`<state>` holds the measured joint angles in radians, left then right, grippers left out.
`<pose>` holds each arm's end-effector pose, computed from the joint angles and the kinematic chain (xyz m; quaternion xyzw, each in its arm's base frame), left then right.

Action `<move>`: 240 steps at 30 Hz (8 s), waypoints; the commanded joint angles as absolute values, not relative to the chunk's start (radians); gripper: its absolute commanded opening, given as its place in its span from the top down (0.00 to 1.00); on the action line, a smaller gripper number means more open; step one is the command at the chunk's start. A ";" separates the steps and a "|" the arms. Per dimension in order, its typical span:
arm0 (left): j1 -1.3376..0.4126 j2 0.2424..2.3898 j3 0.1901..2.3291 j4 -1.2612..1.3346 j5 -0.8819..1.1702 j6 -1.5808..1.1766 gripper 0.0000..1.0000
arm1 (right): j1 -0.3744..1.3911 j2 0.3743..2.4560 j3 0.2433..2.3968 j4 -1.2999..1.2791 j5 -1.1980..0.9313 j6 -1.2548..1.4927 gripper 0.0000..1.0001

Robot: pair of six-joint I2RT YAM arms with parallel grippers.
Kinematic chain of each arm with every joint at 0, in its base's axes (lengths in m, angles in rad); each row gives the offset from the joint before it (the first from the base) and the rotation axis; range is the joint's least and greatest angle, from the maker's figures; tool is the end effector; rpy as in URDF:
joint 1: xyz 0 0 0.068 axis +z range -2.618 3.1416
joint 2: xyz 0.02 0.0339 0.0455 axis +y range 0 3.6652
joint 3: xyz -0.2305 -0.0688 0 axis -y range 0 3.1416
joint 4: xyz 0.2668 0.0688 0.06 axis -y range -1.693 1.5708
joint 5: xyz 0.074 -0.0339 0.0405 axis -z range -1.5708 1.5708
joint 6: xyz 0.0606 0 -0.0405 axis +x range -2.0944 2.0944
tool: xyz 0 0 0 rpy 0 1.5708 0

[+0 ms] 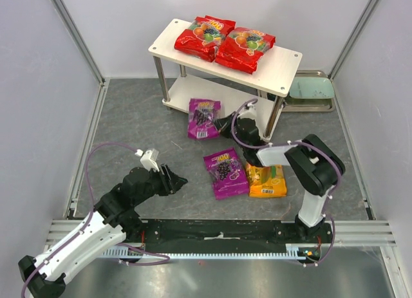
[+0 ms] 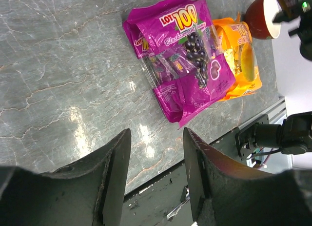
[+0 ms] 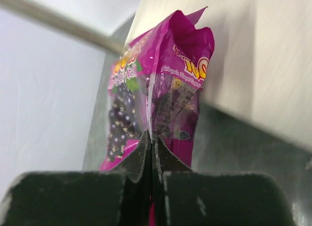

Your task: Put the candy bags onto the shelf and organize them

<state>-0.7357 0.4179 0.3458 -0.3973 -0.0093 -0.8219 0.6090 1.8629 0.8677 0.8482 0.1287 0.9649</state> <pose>0.1485 -0.1337 0.1868 -0.0391 0.8513 -0.3647 0.3752 0.3445 0.2308 0.1234 0.1751 0.7362 0.4273 0.4947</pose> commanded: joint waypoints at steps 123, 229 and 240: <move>-0.738 0.374 0.393 -0.437 -0.046 -0.819 0.53 | 0.686 1.322 0.521 1.078 -0.049 1.006 1.00; -0.738 0.298 0.472 -0.551 -0.049 -0.842 0.54 | 0.953 1.252 0.585 0.612 0.162 0.764 0.06; -0.738 0.325 0.469 -0.519 -0.031 -0.845 0.54 | 0.882 0.913 0.528 -0.076 0.097 0.582 0.03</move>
<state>-0.7357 0.3096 0.4332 -0.5514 -0.0463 -0.8192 0.9047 0.9062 0.5465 0.2115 0.1600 0.6827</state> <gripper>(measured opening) 0.459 0.965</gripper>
